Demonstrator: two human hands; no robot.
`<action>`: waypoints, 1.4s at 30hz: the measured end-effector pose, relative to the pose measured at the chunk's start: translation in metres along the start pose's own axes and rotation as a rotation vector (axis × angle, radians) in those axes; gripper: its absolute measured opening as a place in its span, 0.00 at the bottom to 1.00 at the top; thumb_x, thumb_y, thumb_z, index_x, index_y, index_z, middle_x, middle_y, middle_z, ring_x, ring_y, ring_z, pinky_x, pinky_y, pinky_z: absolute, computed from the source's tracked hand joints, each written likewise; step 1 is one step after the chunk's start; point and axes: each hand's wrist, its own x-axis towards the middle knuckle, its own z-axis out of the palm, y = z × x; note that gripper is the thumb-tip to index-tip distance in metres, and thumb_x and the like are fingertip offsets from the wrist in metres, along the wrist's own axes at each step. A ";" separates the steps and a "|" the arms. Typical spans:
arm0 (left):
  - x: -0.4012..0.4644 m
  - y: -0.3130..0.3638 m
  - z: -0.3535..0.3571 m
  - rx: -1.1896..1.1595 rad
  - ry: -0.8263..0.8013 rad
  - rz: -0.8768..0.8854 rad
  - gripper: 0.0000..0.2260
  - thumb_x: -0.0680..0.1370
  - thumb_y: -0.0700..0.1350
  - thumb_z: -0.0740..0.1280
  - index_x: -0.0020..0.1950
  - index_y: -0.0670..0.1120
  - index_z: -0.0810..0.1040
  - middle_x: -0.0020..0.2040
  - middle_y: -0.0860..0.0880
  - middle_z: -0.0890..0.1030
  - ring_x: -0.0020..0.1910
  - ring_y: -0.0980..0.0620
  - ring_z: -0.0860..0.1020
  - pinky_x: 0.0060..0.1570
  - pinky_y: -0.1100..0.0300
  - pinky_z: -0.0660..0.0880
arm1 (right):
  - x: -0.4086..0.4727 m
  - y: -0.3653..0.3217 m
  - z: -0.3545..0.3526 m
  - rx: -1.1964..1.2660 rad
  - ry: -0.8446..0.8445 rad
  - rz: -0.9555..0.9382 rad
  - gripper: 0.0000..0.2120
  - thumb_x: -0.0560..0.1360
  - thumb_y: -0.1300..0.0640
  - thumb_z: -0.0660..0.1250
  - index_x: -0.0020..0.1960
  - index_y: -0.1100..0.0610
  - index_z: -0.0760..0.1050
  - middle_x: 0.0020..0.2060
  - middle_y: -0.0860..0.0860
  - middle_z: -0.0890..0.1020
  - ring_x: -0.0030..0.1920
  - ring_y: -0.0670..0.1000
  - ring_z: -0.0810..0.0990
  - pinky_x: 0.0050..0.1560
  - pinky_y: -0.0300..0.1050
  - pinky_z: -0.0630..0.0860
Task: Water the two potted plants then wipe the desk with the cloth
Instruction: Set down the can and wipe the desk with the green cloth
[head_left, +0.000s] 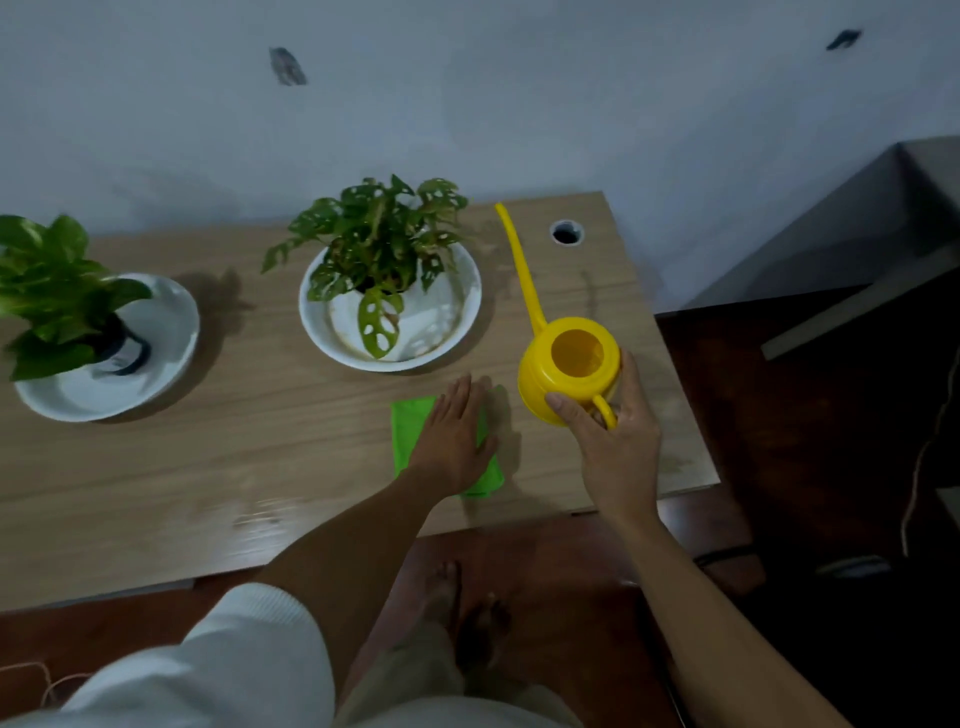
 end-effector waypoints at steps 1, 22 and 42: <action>0.005 0.006 0.004 -0.007 -0.005 0.019 0.39 0.79 0.63 0.53 0.83 0.41 0.50 0.84 0.39 0.50 0.84 0.41 0.50 0.82 0.46 0.50 | 0.003 0.008 -0.004 -0.010 0.019 0.013 0.37 0.73 0.52 0.80 0.79 0.51 0.69 0.64 0.44 0.84 0.62 0.45 0.83 0.65 0.51 0.79; 0.061 0.022 0.065 0.117 -0.005 0.106 0.35 0.82 0.61 0.55 0.83 0.43 0.54 0.85 0.45 0.51 0.84 0.47 0.47 0.82 0.50 0.45 | 0.046 0.114 -0.014 -0.068 0.147 0.229 0.39 0.74 0.48 0.79 0.80 0.47 0.66 0.66 0.42 0.81 0.66 0.42 0.80 0.68 0.54 0.78; 0.001 -0.058 -0.001 0.081 0.323 0.009 0.19 0.78 0.43 0.65 0.69 0.44 0.75 0.63 0.45 0.79 0.60 0.40 0.76 0.60 0.44 0.75 | 0.039 0.080 0.075 -0.529 -0.435 -0.313 0.15 0.81 0.58 0.66 0.66 0.59 0.78 0.57 0.57 0.83 0.53 0.61 0.83 0.52 0.55 0.80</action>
